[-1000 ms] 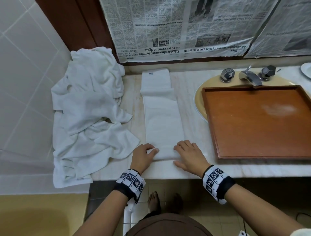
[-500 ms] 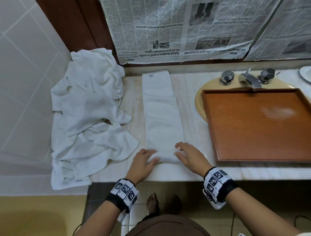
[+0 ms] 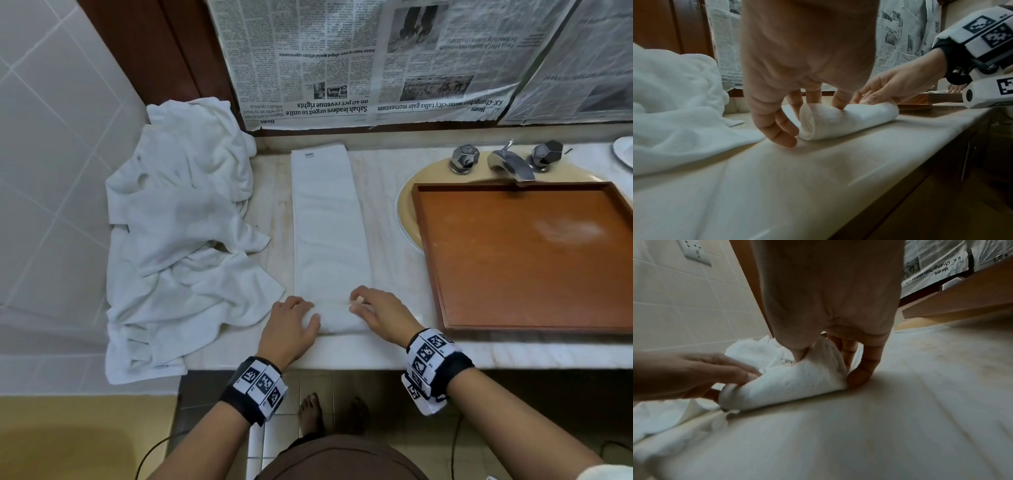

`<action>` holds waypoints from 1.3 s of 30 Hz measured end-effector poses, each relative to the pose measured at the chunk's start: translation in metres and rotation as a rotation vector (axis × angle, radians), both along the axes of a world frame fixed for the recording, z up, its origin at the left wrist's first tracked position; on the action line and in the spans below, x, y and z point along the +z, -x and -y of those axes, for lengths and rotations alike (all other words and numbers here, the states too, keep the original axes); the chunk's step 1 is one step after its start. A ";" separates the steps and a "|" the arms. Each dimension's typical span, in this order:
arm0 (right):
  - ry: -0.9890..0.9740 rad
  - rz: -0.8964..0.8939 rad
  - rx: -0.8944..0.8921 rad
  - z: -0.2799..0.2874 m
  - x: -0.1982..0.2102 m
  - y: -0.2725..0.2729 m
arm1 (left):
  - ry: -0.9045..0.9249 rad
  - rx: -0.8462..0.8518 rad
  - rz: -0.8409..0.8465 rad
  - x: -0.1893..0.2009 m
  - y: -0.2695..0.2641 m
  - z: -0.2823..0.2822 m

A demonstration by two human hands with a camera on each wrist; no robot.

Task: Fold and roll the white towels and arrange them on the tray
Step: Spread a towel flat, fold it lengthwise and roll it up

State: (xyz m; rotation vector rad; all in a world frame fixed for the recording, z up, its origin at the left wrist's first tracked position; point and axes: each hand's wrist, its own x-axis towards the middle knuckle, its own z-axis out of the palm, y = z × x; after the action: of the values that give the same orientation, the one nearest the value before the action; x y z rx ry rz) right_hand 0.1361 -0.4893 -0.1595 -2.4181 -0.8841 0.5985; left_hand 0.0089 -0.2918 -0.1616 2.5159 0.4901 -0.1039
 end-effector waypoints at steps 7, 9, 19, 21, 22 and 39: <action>0.053 0.313 0.188 0.007 0.002 0.018 | 0.075 0.099 0.040 -0.009 0.002 -0.007; 0.084 0.279 0.225 0.006 0.005 0.018 | 0.082 0.102 0.051 -0.008 0.002 -0.007; -0.013 -0.235 -0.027 -0.007 0.005 -0.016 | 0.116 0.010 -0.004 -0.005 0.005 -0.012; -0.077 -0.250 -0.115 -0.004 0.001 -0.014 | 0.141 -0.002 -0.025 -0.005 0.003 -0.014; -0.098 -0.244 -0.156 -0.003 0.000 -0.011 | 0.167 0.013 -0.033 -0.005 0.002 -0.016; 0.004 -0.051 0.099 -0.007 0.002 -0.006 | -0.064 -0.047 0.015 0.005 -0.003 -0.005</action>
State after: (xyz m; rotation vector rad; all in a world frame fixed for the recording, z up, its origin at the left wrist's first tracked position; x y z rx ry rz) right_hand 0.1420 -0.4826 -0.1571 -2.3625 -0.9857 0.6964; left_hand 0.0123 -0.2867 -0.1563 2.5899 0.4352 -0.0884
